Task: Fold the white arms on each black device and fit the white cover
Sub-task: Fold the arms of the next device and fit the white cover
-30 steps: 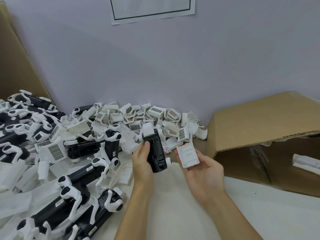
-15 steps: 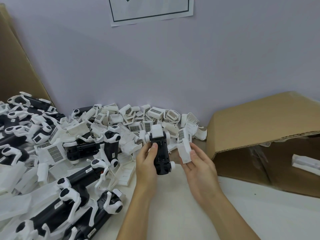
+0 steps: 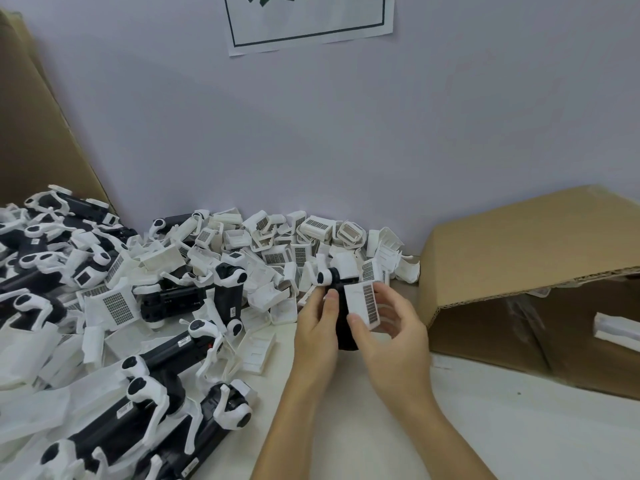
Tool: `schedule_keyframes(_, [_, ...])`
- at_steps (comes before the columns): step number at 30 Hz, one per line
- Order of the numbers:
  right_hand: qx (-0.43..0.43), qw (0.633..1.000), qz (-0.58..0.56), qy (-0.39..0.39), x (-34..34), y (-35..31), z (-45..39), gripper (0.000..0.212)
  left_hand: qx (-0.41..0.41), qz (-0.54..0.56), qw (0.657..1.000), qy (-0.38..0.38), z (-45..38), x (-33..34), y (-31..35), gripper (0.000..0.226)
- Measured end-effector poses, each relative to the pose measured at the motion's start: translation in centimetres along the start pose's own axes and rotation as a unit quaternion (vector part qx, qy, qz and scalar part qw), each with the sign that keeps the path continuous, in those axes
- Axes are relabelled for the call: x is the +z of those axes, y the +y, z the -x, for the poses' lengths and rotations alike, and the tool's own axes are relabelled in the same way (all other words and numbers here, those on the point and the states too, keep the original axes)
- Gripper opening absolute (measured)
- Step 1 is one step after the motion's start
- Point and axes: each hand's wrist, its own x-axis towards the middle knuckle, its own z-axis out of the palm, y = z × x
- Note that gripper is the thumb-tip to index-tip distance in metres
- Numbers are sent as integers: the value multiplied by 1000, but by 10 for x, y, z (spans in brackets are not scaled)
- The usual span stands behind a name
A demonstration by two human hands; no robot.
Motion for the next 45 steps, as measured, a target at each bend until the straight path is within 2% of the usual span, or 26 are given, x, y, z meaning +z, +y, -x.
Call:
schedule_keyframes(4, [-8,1000,16,-2,1,1,1,52,-18,27,999,-22,0,2,-1,26])
schedule_keyframes(12, [-25,999,16,15,3,-2,1,45,-4,39,996,-76,3,2,0,35])
schedule_keyframes(17, [-58,996,65,15,5,-1,5,50,26,1,997,-67,4,3,1,25])
schedule_keyframes(23, [-66,995,71,26,4,-3,2,48,24,7,997,-78,6,6,2,32])
schedule_keyframes(26, [-80,994,76,4,2,-3,2,49,24,4,997,-67,5,5,2,30])
schedule_keyframes(28, [-89,994,57,-29,0,-2,4,41,4,23,999,-39,5,3,3,26])
schedule_keyframes(30, [-48,998,10,-31,0,-1,4,29,-27,49,998,-13,5,1,4,19])
schedule_keyframes(32, [11,999,-10,-29,-3,0,2,10,-35,53,998,5,6,3,6,24])
schedule_keyframes(34, [67,996,-2,-58,-4,-2,-1,30,-13,31,999,6,8,6,9,30])
schedule_keyframes(36, [120,985,-78,-91,-5,-7,-2,41,11,-4,1000,-14,11,10,10,40])
schedule_keyframes(39, [155,965,-185,-106,-5,-13,-4,50,20,-18,999,-29,13,12,9,33])
schedule_keyframes(45, [165,968,-169,-88,-5,-17,-6,43,2,-15,1000,-19,15,15,14,39])
